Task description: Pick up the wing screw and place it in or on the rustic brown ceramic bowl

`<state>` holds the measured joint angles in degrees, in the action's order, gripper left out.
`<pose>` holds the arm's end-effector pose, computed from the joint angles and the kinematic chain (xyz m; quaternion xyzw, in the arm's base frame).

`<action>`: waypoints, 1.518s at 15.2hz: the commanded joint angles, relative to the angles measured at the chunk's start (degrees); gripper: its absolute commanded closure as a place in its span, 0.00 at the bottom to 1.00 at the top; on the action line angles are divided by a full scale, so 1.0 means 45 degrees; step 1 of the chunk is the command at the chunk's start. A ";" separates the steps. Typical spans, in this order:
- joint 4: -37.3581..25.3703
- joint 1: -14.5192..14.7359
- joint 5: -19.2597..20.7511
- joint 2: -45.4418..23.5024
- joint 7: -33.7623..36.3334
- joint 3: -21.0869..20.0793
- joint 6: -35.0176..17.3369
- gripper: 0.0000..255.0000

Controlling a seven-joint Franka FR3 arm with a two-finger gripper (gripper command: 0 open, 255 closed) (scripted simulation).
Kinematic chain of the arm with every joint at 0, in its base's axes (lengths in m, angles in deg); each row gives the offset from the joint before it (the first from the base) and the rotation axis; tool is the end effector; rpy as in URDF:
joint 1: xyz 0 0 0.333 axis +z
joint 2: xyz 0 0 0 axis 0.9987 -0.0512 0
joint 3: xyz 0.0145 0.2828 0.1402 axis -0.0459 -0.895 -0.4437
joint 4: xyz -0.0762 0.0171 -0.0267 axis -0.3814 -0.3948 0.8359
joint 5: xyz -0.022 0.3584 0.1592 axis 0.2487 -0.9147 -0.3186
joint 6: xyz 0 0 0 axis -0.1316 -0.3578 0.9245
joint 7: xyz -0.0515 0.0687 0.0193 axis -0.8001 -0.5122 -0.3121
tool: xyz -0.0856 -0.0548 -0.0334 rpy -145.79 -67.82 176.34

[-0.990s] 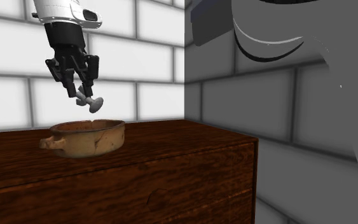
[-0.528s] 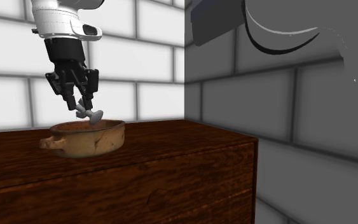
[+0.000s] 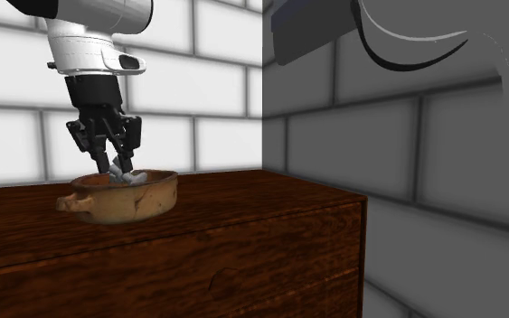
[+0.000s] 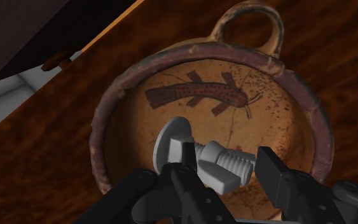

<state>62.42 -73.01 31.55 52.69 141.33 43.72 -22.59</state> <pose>0.5070 0.3418 0.6010 0.9393 -0.3282 0.0859 0.0521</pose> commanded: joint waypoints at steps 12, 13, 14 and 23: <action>-0.0564 0.0106 0.0059 -0.0122 0.0007 -0.0041 0.0461 0.00; -0.1207 0.0229 0.0143 -0.0288 0.0010 -0.0084 0.0966 0.00; -0.1905 0.0373 0.0250 -0.0489 0.0014 -0.0125 0.1492 0.00; -0.2501 0.0511 0.0351 -0.0677 0.0017 -0.0150 0.1926 0.00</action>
